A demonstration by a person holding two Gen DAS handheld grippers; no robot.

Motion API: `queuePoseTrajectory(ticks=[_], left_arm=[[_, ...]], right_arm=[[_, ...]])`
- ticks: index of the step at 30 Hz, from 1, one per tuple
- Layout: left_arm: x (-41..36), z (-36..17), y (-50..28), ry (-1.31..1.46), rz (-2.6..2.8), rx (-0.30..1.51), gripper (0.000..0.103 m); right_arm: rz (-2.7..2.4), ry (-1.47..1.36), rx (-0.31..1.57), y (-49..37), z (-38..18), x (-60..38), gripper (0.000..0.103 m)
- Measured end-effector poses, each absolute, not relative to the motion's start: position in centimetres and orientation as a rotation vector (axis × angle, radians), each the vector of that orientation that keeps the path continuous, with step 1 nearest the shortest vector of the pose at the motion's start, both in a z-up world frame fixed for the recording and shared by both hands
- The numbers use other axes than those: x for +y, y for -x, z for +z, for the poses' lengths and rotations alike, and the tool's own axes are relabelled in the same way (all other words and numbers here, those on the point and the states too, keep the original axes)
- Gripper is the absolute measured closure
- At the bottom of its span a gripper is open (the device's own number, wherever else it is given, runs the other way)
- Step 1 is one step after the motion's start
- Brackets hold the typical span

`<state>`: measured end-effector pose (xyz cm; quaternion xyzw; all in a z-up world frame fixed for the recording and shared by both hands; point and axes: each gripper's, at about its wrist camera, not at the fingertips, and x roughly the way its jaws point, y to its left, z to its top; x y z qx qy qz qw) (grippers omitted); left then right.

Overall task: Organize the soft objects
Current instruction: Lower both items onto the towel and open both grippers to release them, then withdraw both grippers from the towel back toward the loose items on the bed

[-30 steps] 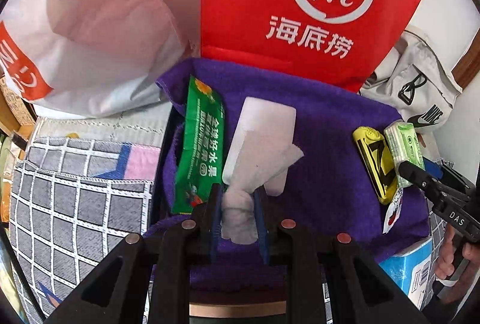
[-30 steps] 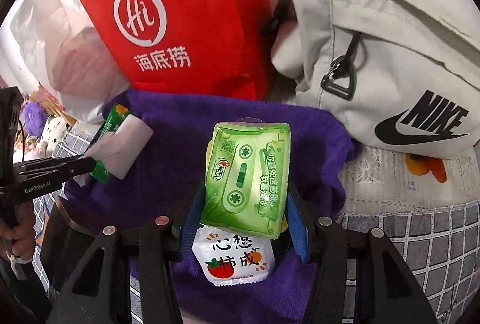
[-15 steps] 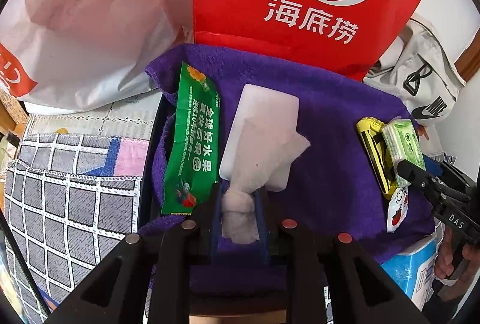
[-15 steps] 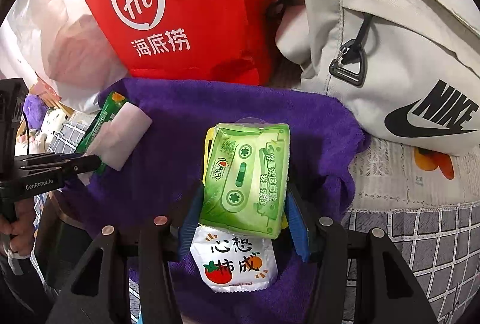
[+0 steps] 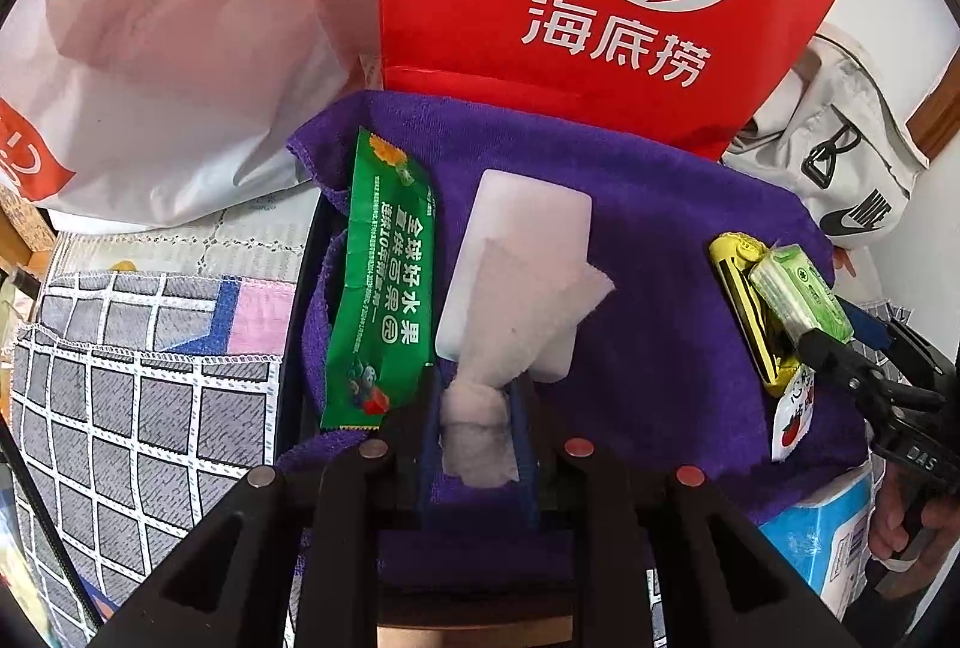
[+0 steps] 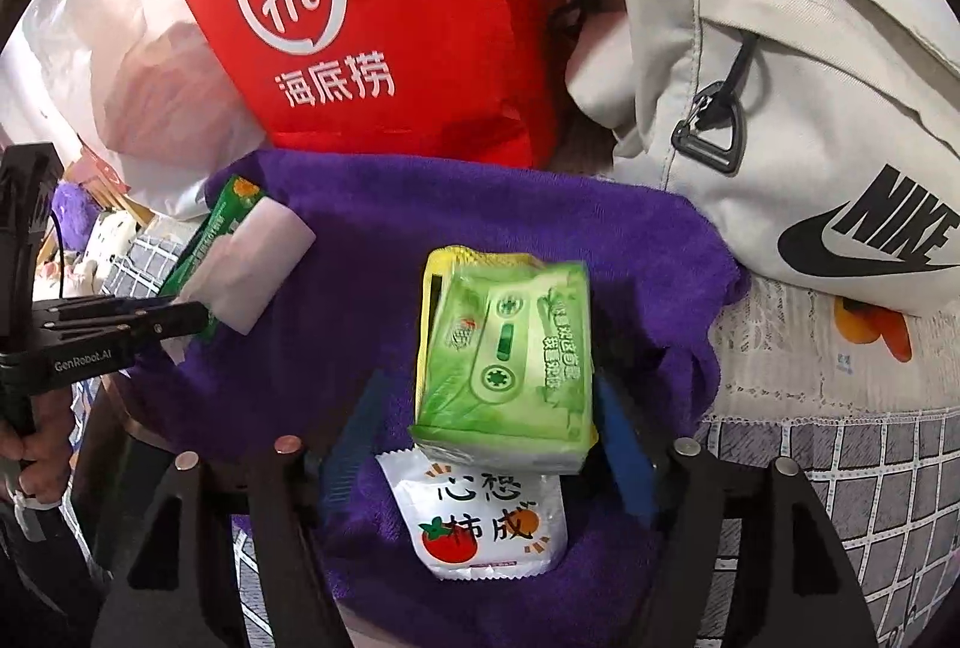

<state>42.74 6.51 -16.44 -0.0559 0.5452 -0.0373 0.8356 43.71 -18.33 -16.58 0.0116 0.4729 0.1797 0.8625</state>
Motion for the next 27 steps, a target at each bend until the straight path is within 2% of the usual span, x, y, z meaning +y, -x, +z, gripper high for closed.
queuePoseTrajectory(ticks=[4, 6, 7, 8, 24, 27], left_arm=[[6.5, -16.1, -42.7, 0.129, -0.089, 1.148, 0.073], [6.4, -15.5, -42.6, 0.132, -0.103, 1.135, 0.057], [6.4, -15.1, -42.4, 0.137, -0.113, 1.123, 0.043], [6.3, -14.7, -42.2, 0.142, -0.121, 1.106, 0.038], [7.2, -8.1, -37.2, 0.112, -0.034, 0.995, 0.037], [7.8, -6.9, -35.3, 0.122, -0.025, 0.975, 0.037]], right_arm=[[0.387, -0.04, 0.945, -43.3, -15.6, -18.4, 0.023], [0.381, -0.038, 0.926, -43.0, -15.0, -18.5, 0.019], [0.379, -0.034, 0.916, -42.8, -14.7, -18.5, 0.019], [0.379, -0.029, 0.908, -42.6, -14.4, -18.6, 0.019], [0.332, -0.07, 0.864, -34.7, -10.8, -20.7, 0.02], [0.356, -0.069, 0.865, -32.6, -10.4, -20.3, 0.026]])
